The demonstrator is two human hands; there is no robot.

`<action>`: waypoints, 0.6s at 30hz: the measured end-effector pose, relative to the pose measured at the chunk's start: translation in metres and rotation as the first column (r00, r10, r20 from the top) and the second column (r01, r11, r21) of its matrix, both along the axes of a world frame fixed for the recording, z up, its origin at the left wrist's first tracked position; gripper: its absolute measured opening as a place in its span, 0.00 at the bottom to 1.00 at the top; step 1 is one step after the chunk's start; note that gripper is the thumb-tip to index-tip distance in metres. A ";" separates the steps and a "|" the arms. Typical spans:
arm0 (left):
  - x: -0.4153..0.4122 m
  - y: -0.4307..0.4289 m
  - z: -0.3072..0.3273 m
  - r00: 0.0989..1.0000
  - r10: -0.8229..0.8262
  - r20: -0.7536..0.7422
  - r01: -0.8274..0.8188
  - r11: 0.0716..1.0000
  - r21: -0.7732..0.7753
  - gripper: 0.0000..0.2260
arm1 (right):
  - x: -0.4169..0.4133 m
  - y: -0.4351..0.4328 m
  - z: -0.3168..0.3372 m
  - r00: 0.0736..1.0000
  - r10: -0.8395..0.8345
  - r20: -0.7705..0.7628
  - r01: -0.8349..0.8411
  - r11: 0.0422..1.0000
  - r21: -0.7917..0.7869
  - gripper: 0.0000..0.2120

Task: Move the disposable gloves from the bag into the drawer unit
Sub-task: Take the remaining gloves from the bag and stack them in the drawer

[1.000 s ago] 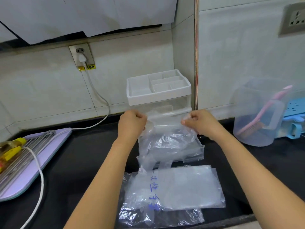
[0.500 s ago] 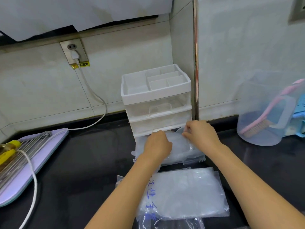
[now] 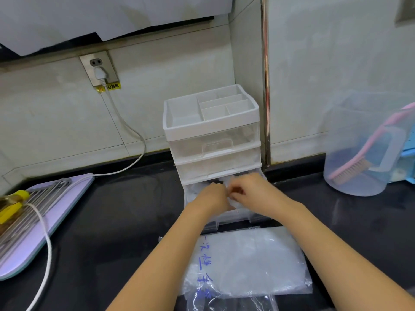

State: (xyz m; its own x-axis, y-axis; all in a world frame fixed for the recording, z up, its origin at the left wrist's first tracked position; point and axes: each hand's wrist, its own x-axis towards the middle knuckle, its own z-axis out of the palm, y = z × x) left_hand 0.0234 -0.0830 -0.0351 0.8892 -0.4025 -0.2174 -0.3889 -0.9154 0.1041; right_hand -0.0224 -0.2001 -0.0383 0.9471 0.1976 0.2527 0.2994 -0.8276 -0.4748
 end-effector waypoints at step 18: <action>0.032 0.027 0.016 0.975 -0.067 -0.210 0.139 0.927 0.348 0.25 | 0.038 0.004 0.009 0.844 -0.244 -0.477 -0.141 0.757 -0.638 0.18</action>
State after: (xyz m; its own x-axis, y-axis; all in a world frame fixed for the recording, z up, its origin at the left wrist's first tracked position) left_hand 0.0554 -0.0564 -0.0192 0.7743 -0.3527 -0.5254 -0.4886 -0.8608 -0.1423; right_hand 0.0160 -0.1959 -0.0291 0.9025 0.0715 -0.4246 0.1243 -0.9874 0.0979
